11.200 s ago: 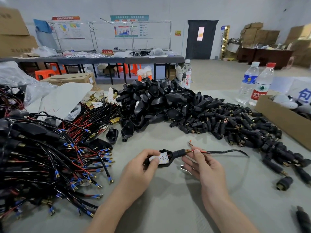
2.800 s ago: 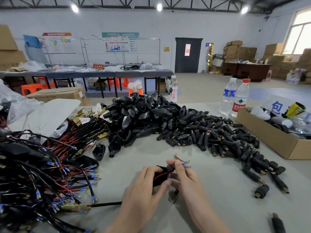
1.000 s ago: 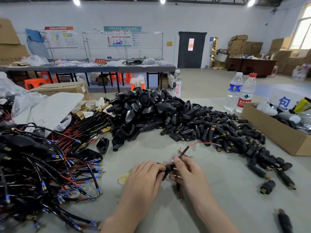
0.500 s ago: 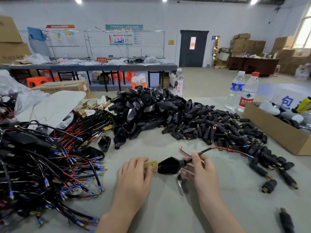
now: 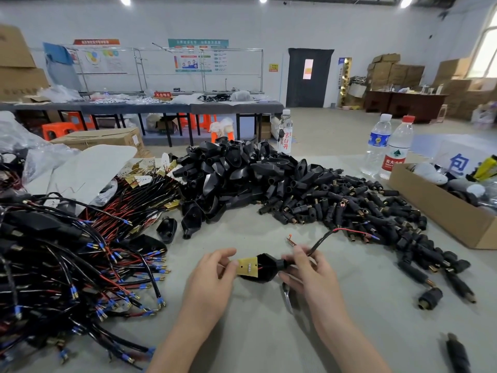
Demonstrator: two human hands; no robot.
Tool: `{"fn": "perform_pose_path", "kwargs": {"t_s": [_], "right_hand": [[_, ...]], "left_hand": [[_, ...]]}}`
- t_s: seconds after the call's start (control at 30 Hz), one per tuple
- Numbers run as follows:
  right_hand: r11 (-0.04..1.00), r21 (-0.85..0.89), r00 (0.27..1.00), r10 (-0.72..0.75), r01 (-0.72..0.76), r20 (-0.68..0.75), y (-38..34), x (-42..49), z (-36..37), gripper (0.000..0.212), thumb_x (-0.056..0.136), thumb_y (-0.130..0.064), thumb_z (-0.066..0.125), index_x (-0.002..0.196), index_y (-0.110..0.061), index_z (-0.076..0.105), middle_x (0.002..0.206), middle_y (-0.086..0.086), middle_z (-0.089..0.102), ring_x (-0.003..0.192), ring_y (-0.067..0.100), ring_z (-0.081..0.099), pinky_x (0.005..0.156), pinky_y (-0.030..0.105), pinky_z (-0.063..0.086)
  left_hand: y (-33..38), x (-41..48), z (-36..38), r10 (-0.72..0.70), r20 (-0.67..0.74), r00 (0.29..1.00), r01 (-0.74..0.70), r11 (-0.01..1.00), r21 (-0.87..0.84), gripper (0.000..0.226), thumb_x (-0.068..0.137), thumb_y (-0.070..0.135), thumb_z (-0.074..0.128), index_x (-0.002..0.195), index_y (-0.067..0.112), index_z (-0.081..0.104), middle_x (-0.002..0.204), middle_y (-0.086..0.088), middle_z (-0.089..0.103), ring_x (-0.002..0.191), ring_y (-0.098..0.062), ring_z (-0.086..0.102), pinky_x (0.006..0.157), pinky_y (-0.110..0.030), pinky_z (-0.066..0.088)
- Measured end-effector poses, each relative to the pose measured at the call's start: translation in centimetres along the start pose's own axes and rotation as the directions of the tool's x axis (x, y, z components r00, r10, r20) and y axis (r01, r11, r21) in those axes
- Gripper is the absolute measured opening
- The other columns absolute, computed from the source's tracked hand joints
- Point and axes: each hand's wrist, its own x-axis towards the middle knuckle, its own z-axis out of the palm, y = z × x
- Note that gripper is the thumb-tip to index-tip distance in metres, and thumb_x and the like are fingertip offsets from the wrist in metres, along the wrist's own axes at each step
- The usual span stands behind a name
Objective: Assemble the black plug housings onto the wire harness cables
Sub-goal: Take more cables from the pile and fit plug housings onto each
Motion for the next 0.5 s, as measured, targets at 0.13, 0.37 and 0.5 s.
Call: {"fn": "perform_pose_path", "kwargs": {"t_s": [0.13,0.37,0.5], "right_hand": [[0.999,-0.027,0.997,0.027,-0.025,0.072,0.21,-0.31,0.36,0.016,0.095,-0.012,0.063,0.11,-0.011,0.058,0.099,0.024,0.069,0.084,0.023,0.075,0.066,0.019,0.057],[1.0,-0.002,0.994,0.011,-0.01,0.108,0.22,-0.23,0.38,0.019,0.095,-0.006,0.063,0.112,-0.01,0.057,0.081,0.009,0.075,0.079,0.018,0.074,0.067,0.021,0.057],[0.997,0.071,0.994,0.005,-0.013,0.111,0.29,-0.17,0.47,0.013,0.095,-0.006,0.061,0.107,-0.008,0.056,0.085,0.01,0.076,0.08,0.019,0.074,0.069,0.02,0.058]], "left_hand": [[0.2,0.0,0.29,-0.038,0.023,0.999,0.041,0.986,-0.159,0.018,0.094,0.023,0.064,0.104,0.037,0.065,0.083,0.02,0.064,0.076,-0.002,0.06,0.075,-0.027,0.05],[0.23,0.08,0.42,-0.061,0.016,0.998,0.063,0.979,-0.196,0.016,0.095,0.023,0.064,0.101,0.038,0.064,0.081,0.017,0.062,0.075,-0.009,0.065,0.074,-0.029,0.052],[0.54,0.12,0.45,-0.076,0.011,0.997,0.077,0.967,-0.244,0.015,0.095,0.02,0.063,0.101,0.033,0.062,0.079,0.019,0.065,0.077,-0.003,0.064,0.072,-0.019,0.048]]}}
